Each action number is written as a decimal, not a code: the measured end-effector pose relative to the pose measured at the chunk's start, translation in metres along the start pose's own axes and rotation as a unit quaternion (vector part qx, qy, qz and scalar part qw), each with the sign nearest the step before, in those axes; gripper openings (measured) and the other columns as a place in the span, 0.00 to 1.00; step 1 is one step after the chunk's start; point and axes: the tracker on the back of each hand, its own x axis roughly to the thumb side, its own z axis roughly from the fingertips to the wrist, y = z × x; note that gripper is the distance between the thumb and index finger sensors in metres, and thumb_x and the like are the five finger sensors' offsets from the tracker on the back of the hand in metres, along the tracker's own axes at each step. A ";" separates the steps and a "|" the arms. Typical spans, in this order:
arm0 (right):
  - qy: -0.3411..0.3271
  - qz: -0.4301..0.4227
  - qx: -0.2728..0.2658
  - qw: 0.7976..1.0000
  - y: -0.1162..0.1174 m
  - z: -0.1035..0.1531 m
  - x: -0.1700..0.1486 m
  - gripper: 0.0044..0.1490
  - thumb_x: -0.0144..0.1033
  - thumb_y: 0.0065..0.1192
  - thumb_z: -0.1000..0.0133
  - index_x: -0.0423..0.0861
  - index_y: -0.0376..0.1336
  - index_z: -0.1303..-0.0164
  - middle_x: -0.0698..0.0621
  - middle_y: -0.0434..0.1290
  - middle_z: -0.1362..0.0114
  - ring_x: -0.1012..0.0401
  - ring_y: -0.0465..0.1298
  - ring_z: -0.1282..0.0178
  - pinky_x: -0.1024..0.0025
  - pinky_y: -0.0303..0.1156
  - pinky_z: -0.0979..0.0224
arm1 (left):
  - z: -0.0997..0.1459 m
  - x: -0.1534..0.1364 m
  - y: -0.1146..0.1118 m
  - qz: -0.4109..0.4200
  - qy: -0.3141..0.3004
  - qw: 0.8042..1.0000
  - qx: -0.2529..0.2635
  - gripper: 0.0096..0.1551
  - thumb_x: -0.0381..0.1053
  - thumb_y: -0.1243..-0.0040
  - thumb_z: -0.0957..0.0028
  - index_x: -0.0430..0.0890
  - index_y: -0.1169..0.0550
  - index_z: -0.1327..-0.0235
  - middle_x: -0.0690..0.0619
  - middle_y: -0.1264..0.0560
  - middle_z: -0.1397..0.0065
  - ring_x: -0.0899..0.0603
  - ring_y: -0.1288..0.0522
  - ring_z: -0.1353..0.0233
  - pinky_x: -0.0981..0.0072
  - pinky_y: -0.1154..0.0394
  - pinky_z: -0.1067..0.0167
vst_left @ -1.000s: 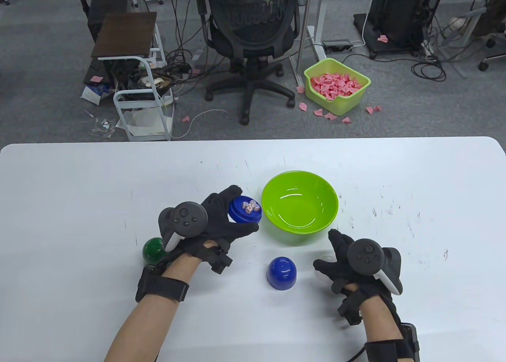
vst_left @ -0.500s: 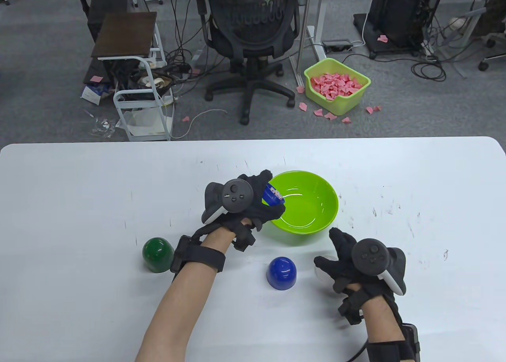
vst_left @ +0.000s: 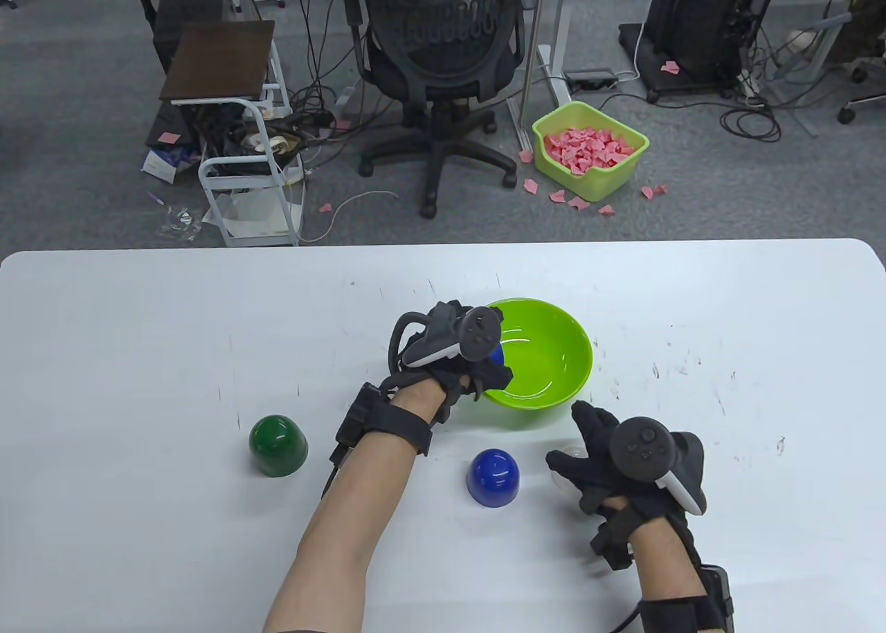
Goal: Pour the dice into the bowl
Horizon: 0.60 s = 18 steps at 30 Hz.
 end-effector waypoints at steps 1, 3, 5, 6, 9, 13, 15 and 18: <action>0.001 0.002 0.003 1.000 0.001 0.000 0.000 0.55 0.54 0.71 0.47 0.33 0.53 0.20 0.25 0.61 0.20 0.30 0.69 0.33 0.26 0.65 0.34 | -0.001 0.003 0.000 -0.020 -0.002 1.000 -0.005 0.59 0.77 0.29 0.63 0.51 0.35 0.22 0.37 0.29 0.26 0.35 0.29 0.35 0.35 0.34 0.27; 0.001 0.002 0.006 1.000 0.002 0.000 0.001 0.56 0.54 0.71 0.47 0.33 0.53 0.20 0.25 0.61 0.20 0.29 0.69 0.33 0.26 0.64 0.34 | -0.003 0.008 -0.001 -0.048 -0.007 0.999 -0.011 0.60 0.77 0.29 0.64 0.51 0.35 0.22 0.37 0.29 0.27 0.36 0.29 0.36 0.35 0.33 0.28; 0.002 0.002 0.008 1.000 0.003 -0.001 0.001 0.56 0.54 0.71 0.47 0.33 0.53 0.20 0.25 0.60 0.20 0.29 0.69 0.33 0.26 0.65 0.34 | -0.003 0.012 0.000 -0.075 -0.008 0.997 -0.018 0.60 0.77 0.28 0.65 0.51 0.35 0.22 0.37 0.29 0.26 0.36 0.29 0.36 0.36 0.33 0.28; 0.003 0.003 0.009 1.000 0.004 -0.001 0.001 0.56 0.54 0.71 0.47 0.33 0.53 0.20 0.25 0.60 0.20 0.29 0.69 0.33 0.26 0.64 0.34 | -0.004 0.013 0.000 -0.087 -0.012 0.996 -0.021 0.60 0.77 0.28 0.64 0.51 0.36 0.22 0.38 0.29 0.26 0.36 0.29 0.36 0.36 0.33 0.28; 0.002 0.005 0.011 1.000 0.005 -0.001 0.002 0.56 0.54 0.71 0.47 0.33 0.53 0.20 0.25 0.60 0.20 0.29 0.69 0.33 0.26 0.64 0.33 | -0.003 0.015 0.002 -0.089 -0.014 0.996 -0.021 0.60 0.77 0.28 0.65 0.52 0.36 0.22 0.38 0.29 0.26 0.36 0.29 0.35 0.36 0.33 0.28; 0.001 0.005 0.013 1.000 0.005 -0.001 0.002 0.55 0.53 0.71 0.47 0.33 0.53 0.20 0.25 0.60 0.20 0.29 0.69 0.33 0.26 0.64 0.34 | -0.001 0.014 0.004 -0.079 -0.018 0.997 -0.008 0.60 0.78 0.29 0.64 0.52 0.36 0.22 0.39 0.30 0.25 0.36 0.29 0.35 0.36 0.33 0.27; 0.001 0.004 0.012 1.000 0.004 -0.001 0.002 0.56 0.53 0.71 0.47 0.33 0.53 0.20 0.25 0.60 0.20 0.29 0.69 0.33 0.26 0.64 0.34 | 0.002 0.013 0.007 -0.068 -0.023 0.997 0.005 0.60 0.78 0.29 0.64 0.53 0.37 0.22 0.39 0.30 0.25 0.37 0.29 0.34 0.37 0.33 0.27; 0.000 0.004 0.009 1.000 0.005 -0.001 0.002 0.55 0.53 0.71 0.47 0.33 0.53 0.20 0.25 0.60 0.20 0.29 0.69 0.33 0.26 0.64 0.34 | 0.010 0.009 0.012 -0.048 -0.028 0.998 0.029 0.60 0.79 0.30 0.63 0.51 0.37 0.22 0.41 0.29 0.25 0.37 0.28 0.33 0.37 0.32 0.27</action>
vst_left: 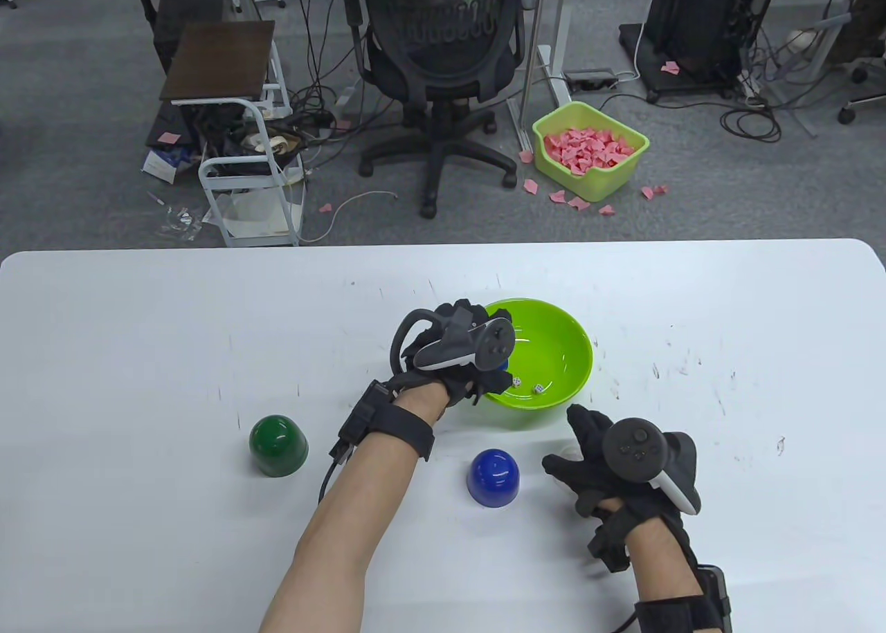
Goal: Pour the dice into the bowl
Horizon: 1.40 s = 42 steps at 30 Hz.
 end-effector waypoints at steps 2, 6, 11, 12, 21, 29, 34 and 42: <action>0.000 0.000 0.000 1.000 0.000 0.000 0.000 0.55 0.53 0.71 0.47 0.33 0.53 0.20 0.25 0.60 0.20 0.29 0.69 0.33 0.26 0.64 0.34 | 0.006 -0.004 0.003 0.010 -0.002 1.000 0.012 0.61 0.79 0.30 0.63 0.50 0.37 0.22 0.41 0.29 0.25 0.37 0.28 0.33 0.38 0.31 0.28; 0.001 -0.001 0.000 1.000 0.000 0.000 0.000 0.55 0.53 0.71 0.47 0.33 0.53 0.20 0.25 0.61 0.20 0.29 0.69 0.33 0.26 0.64 0.34 | 0.023 -0.015 0.008 0.058 0.001 0.998 0.036 0.61 0.78 0.28 0.63 0.49 0.37 0.23 0.42 0.29 0.24 0.37 0.27 0.31 0.38 0.31 0.28; 0.001 -0.001 0.000 1.000 0.000 0.000 0.000 0.55 0.53 0.71 0.47 0.33 0.53 0.20 0.25 0.61 0.20 0.29 0.70 0.33 0.26 0.64 0.34 | 0.051 -0.033 0.011 0.128 0.016 0.990 0.064 0.61 0.76 0.26 0.63 0.50 0.38 0.23 0.44 0.30 0.23 0.37 0.27 0.29 0.39 0.30 0.28; 0.001 -0.001 0.000 1.000 0.000 0.000 0.000 0.55 0.53 0.71 0.47 0.33 0.53 0.20 0.25 0.61 0.20 0.29 0.70 0.33 0.26 0.65 0.34 | 0.059 -0.038 0.011 0.145 0.021 0.987 0.071 0.61 0.75 0.25 0.63 0.50 0.39 0.23 0.44 0.30 0.22 0.37 0.28 0.28 0.39 0.30 0.28; -0.004 0.006 -0.002 1.000 0.002 0.000 0.001 0.55 0.53 0.71 0.47 0.33 0.53 0.20 0.25 0.61 0.20 0.30 0.70 0.33 0.26 0.65 0.34 | 0.119 -0.072 0.005 0.302 0.044 0.946 0.107 0.64 0.72 0.24 0.61 0.50 0.45 0.20 0.45 0.34 0.19 0.37 0.30 0.25 0.38 0.31 0.27; -0.010 0.016 -0.001 1.000 0.004 0.000 0.004 0.55 0.53 0.71 0.47 0.33 0.53 0.20 0.25 0.61 0.20 0.30 0.70 0.33 0.26 0.65 0.34 | 0.175 -0.091 -0.001 0.380 0.045 0.914 0.131 0.65 0.72 0.26 0.60 0.50 0.47 0.19 0.45 0.35 0.19 0.37 0.28 0.26 0.38 0.30 0.28; -0.021 0.041 -0.003 0.999 0.006 0.001 0.011 0.55 0.53 0.71 0.47 0.33 0.53 0.20 0.25 0.61 0.20 0.29 0.69 0.33 0.26 0.64 0.33 | 0.203 -0.095 -0.008 0.404 0.040 0.903 0.144 0.64 0.73 0.28 0.59 0.50 0.48 0.19 0.44 0.36 0.19 0.37 0.28 0.26 0.37 0.31 0.28; -0.033 0.050 -0.014 0.998 0.005 0.003 0.017 0.55 0.53 0.71 0.47 0.33 0.53 0.20 0.25 0.60 0.20 0.29 0.69 0.32 0.26 0.64 0.33 | 0.229 -0.098 -0.020 0.429 0.037 0.888 0.161 0.64 0.73 0.29 0.58 0.49 0.49 0.18 0.44 0.36 0.18 0.36 0.29 0.26 0.37 0.31 0.28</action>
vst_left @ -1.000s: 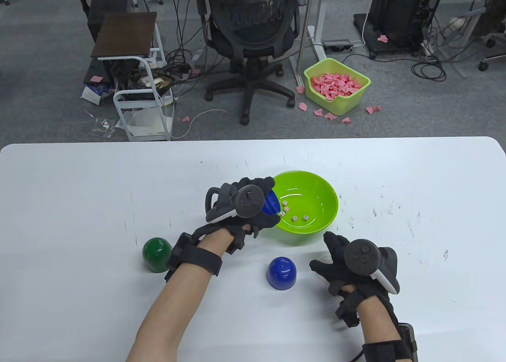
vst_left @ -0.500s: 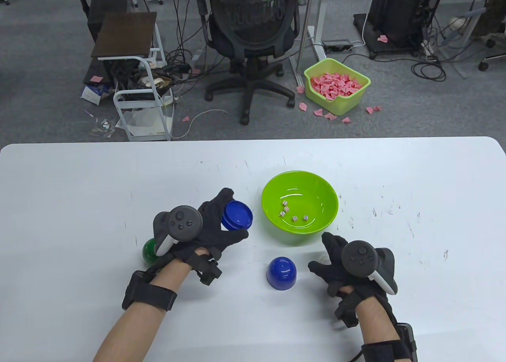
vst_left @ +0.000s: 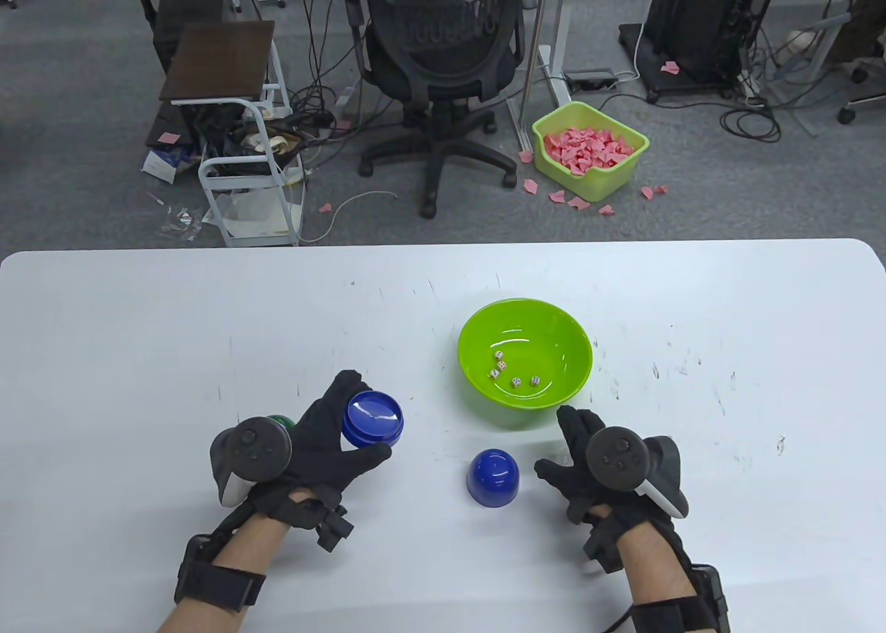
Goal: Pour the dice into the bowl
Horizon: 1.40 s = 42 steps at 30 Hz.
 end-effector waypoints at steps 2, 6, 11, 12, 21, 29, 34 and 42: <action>0.001 -0.002 -0.008 1.000 -0.002 0.001 0.000 0.55 0.53 0.71 0.47 0.33 0.53 0.20 0.25 0.61 0.20 0.29 0.68 0.32 0.26 0.64 0.33 | 0.003 -0.003 0.000 0.006 0.003 1.000 -0.001 0.64 0.73 0.29 0.58 0.49 0.49 0.19 0.44 0.36 0.18 0.36 0.29 0.26 0.37 0.31 0.28; 0.007 -0.004 -0.013 1.000 -0.005 0.001 -0.002 0.55 0.52 0.71 0.47 0.33 0.53 0.20 0.26 0.60 0.20 0.29 0.68 0.31 0.25 0.63 0.33 | 0.008 -0.006 -0.003 0.007 0.003 1.000 -0.007 0.64 0.72 0.29 0.58 0.49 0.49 0.19 0.43 0.37 0.18 0.36 0.29 0.26 0.36 0.31 0.28; 0.012 0.003 -0.013 1.000 -0.006 0.001 -0.003 0.56 0.53 0.71 0.48 0.34 0.52 0.20 0.25 0.59 0.19 0.28 0.66 0.30 0.25 0.62 0.32 | 0.010 -0.007 0.001 0.003 -0.001 1.000 -0.001 0.64 0.72 0.29 0.58 0.49 0.49 0.19 0.44 0.36 0.18 0.36 0.28 0.27 0.37 0.31 0.28; 0.014 0.008 -0.009 1.000 -0.005 0.000 -0.003 0.56 0.53 0.71 0.47 0.34 0.52 0.20 0.25 0.59 0.19 0.28 0.66 0.30 0.25 0.62 0.32 | 0.011 -0.008 0.002 0.004 -0.002 1.000 0.002 0.64 0.72 0.29 0.58 0.49 0.49 0.19 0.44 0.36 0.18 0.36 0.28 0.27 0.37 0.31 0.28; 0.075 0.089 0.105 0.988 0.017 -0.004 -0.007 0.60 0.54 0.72 0.47 0.35 0.47 0.17 0.25 0.54 0.16 0.26 0.62 0.28 0.24 0.59 0.31 | 0.014 -0.008 0.006 0.004 0.000 1.000 0.006 0.64 0.72 0.29 0.58 0.49 0.50 0.19 0.44 0.37 0.18 0.37 0.28 0.27 0.37 0.31 0.28; 0.103 0.121 0.135 0.978 0.031 -0.007 -0.012 0.58 0.48 0.72 0.47 0.34 0.46 0.17 0.25 0.59 0.19 0.28 0.66 0.31 0.26 0.61 0.31 | 0.014 -0.010 0.006 0.009 0.007 1.000 0.006 0.64 0.72 0.29 0.58 0.49 0.50 0.19 0.44 0.37 0.18 0.37 0.27 0.27 0.37 0.30 0.28; 0.096 0.130 0.115 0.980 0.032 -0.008 -0.011 0.54 0.44 0.73 0.47 0.33 0.50 0.19 0.26 0.63 0.22 0.30 0.70 0.34 0.26 0.63 0.32 | 0.015 -0.011 0.006 0.013 0.011 1.000 0.006 0.64 0.72 0.29 0.58 0.49 0.50 0.19 0.44 0.37 0.18 0.37 0.27 0.27 0.37 0.30 0.28; 0.069 0.128 0.084 0.986 0.026 -0.008 -0.005 0.54 0.46 0.74 0.48 0.33 0.52 0.21 0.26 0.66 0.24 0.31 0.72 0.36 0.27 0.65 0.33 | 0.013 -0.013 0.007 0.015 0.018 1.000 0.005 0.64 0.72 0.29 0.58 0.49 0.50 0.19 0.44 0.37 0.18 0.37 0.28 0.27 0.37 0.31 0.28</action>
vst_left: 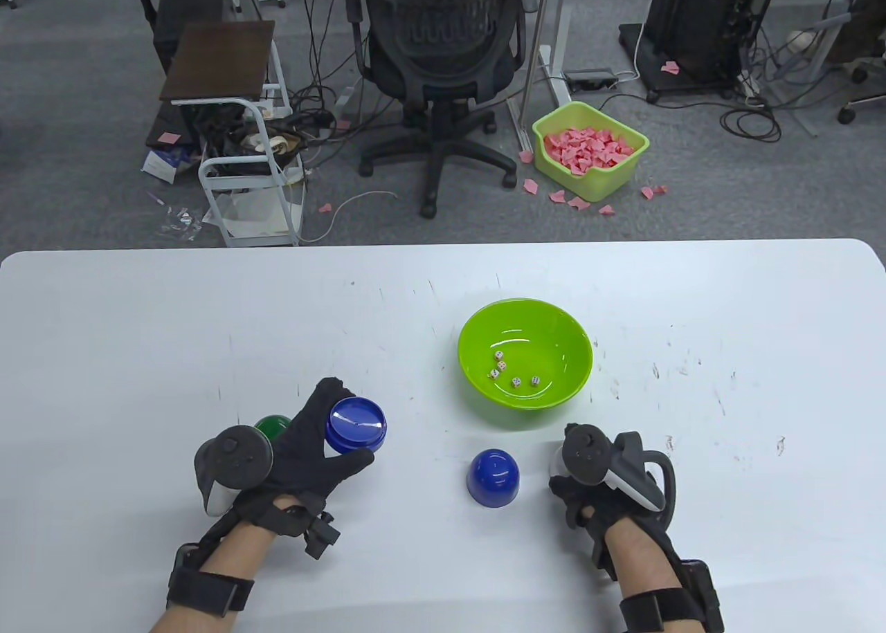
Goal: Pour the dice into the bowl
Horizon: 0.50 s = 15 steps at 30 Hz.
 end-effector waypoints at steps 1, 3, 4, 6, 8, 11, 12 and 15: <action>-0.004 0.000 -0.005 1.000 -0.002 0.001 0.002 0.54 0.46 0.74 0.48 0.33 0.52 0.21 0.26 0.66 0.24 0.31 0.72 0.36 0.27 0.65 0.33 | 0.000 -0.001 0.000 0.001 0.001 1.000 0.000 0.64 0.72 0.28 0.58 0.49 0.50 0.19 0.44 0.37 0.18 0.37 0.28 0.27 0.37 0.31 0.28; -0.017 -0.002 -0.019 1.000 -0.007 0.002 0.006 0.54 0.47 0.74 0.48 0.34 0.53 0.21 0.26 0.67 0.24 0.31 0.73 0.37 0.27 0.65 0.34 | 0.000 -0.002 0.000 0.002 0.004 1.000 0.000 0.65 0.71 0.28 0.58 0.49 0.50 0.19 0.44 0.37 0.18 0.37 0.27 0.27 0.37 0.30 0.28; -0.026 -0.004 -0.031 0.999 -0.011 0.003 0.009 0.54 0.48 0.74 0.48 0.33 0.53 0.21 0.26 0.67 0.25 0.31 0.73 0.37 0.27 0.66 0.34 | 0.000 -0.002 -0.001 0.002 0.006 1.000 -0.001 0.65 0.71 0.28 0.58 0.49 0.50 0.19 0.44 0.37 0.18 0.37 0.27 0.27 0.37 0.30 0.28; -0.046 -0.013 -0.057 0.997 -0.019 0.004 0.015 0.53 0.49 0.73 0.48 0.34 0.53 0.21 0.27 0.67 0.25 0.32 0.73 0.38 0.28 0.66 0.34 | -0.001 -0.002 -0.002 0.003 0.007 1.000 -0.005 0.64 0.71 0.28 0.58 0.49 0.50 0.19 0.44 0.37 0.18 0.37 0.27 0.27 0.37 0.31 0.28; -0.067 -0.010 -0.090 0.994 -0.027 0.005 0.023 0.54 0.50 0.72 0.47 0.33 0.54 0.21 0.27 0.68 0.26 0.32 0.74 0.39 0.28 0.66 0.34 | -0.001 -0.002 -0.004 0.002 0.006 1.000 -0.010 0.64 0.71 0.28 0.58 0.49 0.50 0.19 0.44 0.38 0.18 0.37 0.27 0.27 0.37 0.31 0.28; -0.099 -0.011 -0.122 0.988 -0.040 0.005 0.038 0.54 0.52 0.72 0.47 0.34 0.54 0.22 0.27 0.69 0.27 0.33 0.74 0.40 0.28 0.67 0.35 | -0.001 -0.002 -0.007 -0.001 0.005 1.000 -0.017 0.64 0.70 0.29 0.58 0.49 0.50 0.19 0.43 0.38 0.18 0.37 0.28 0.27 0.37 0.31 0.28; -0.110 -0.013 -0.128 0.986 -0.043 0.004 0.043 0.53 0.53 0.71 0.47 0.34 0.54 0.22 0.27 0.69 0.27 0.33 0.75 0.40 0.29 0.67 0.35 | -0.001 -0.001 -0.008 -0.003 0.004 1.000 -0.018 0.64 0.70 0.29 0.58 0.49 0.50 0.19 0.43 0.38 0.18 0.37 0.28 0.28 0.37 0.31 0.28; -0.138 -0.016 -0.145 0.980 -0.053 0.003 0.062 0.53 0.55 0.69 0.46 0.34 0.54 0.22 0.28 0.70 0.28 0.34 0.75 0.41 0.29 0.68 0.36 | -0.001 0.000 -0.011 -0.009 0.000 1.000 -0.022 0.64 0.70 0.28 0.58 0.49 0.50 0.19 0.44 0.37 0.18 0.37 0.27 0.28 0.37 0.30 0.28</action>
